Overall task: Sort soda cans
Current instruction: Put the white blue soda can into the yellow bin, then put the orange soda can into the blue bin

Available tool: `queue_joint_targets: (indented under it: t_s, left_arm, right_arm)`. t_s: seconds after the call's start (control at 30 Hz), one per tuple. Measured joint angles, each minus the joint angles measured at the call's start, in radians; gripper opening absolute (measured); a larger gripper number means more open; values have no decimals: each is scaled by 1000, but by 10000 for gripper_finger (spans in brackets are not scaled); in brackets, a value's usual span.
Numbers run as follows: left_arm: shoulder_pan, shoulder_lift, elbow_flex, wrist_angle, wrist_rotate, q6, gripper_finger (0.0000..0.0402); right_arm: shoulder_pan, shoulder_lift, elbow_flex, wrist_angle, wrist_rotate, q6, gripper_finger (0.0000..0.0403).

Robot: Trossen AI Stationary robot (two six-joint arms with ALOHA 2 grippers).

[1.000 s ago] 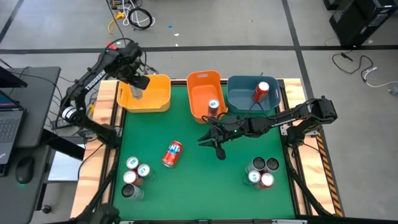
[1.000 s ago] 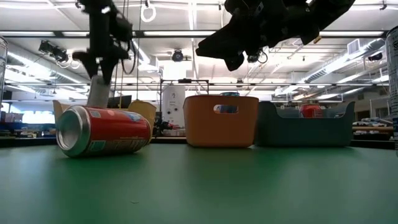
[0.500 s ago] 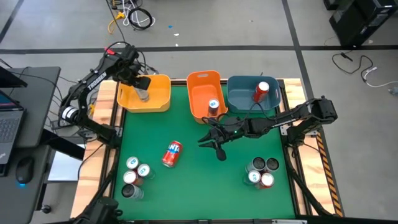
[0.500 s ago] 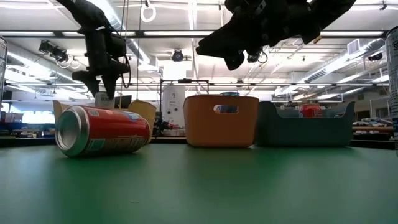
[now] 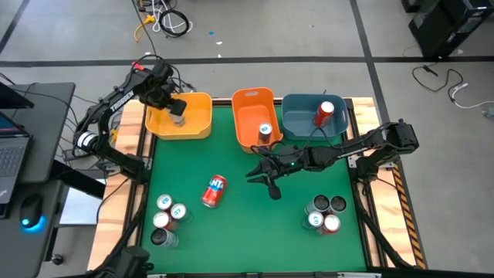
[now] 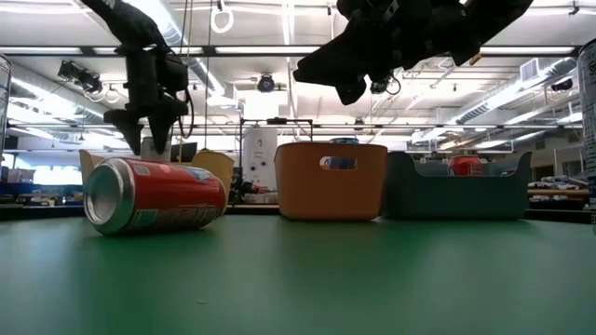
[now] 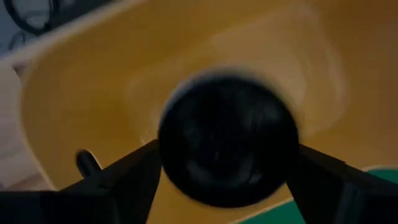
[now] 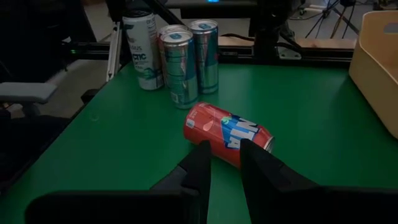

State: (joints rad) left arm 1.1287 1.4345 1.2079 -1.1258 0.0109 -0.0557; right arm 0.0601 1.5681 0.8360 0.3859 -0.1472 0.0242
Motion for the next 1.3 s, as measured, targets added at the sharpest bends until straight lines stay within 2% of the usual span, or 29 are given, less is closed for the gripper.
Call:
queue_joint_targets:
  t_s: [0.1, 0.67, 0.9, 1.1, 1.3]
  left_arm:
    - [-11, -3, -2, 14, -17, 7, 339]
    - [-19, -2, 3, -27, -21, 71, 342]
    - [-30, -7, 111, -117, -47, 75, 342]
    - [-88, -72, 174, -194, -65, 69, 342]
    - [-204, -208, 176, -207, -47, 25, 335]
  right_arm:
    - [0, 0, 0, 0, 0, 0, 74]
    - [0, 0, 0, 1, 0, 0, 74]
    - [0, 0, 0, 1, 0, 0, 74]
    - [0, 0, 0, 1, 0, 0, 74]
    - [0, 0, 0, 1, 0, -8, 74]
